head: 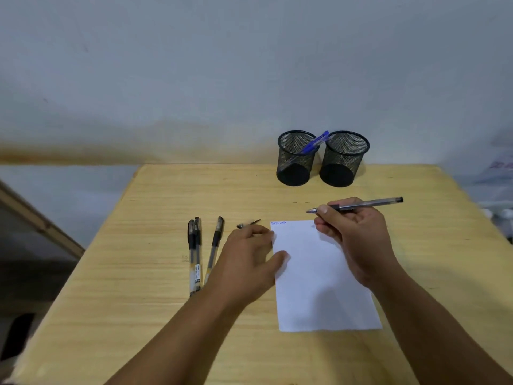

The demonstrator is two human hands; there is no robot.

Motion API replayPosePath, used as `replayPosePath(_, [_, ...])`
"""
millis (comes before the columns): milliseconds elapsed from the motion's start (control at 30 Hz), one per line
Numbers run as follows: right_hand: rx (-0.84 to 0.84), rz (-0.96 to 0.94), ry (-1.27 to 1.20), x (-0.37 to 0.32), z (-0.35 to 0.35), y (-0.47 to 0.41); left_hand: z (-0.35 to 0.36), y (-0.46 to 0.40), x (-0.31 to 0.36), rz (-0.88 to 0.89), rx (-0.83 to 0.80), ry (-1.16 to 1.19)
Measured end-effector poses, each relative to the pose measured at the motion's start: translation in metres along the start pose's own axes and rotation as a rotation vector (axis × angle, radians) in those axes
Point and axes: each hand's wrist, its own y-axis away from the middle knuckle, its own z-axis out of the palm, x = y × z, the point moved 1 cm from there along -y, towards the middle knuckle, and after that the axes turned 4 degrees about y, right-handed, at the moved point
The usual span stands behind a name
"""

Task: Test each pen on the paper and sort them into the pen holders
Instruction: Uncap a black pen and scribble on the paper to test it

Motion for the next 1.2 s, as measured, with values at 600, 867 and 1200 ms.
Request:
replayPosePath(600, [0.002,-0.003,-0.051,-0.01,-0.045,0.017,-0.037,-0.045,-0.002,-0.047,0.06,-0.534])
replayPosePath(867, [-0.017,-0.138,0.168,-0.016,-0.049,0.022,-0.005,-0.021,0.039,0.184,0.002,-0.213])
replayPosePath(1200, [-0.006,-0.121,0.234,-0.007,-0.071,0.03,0.021,-0.011,0.069,0.299,-0.016,-0.107])
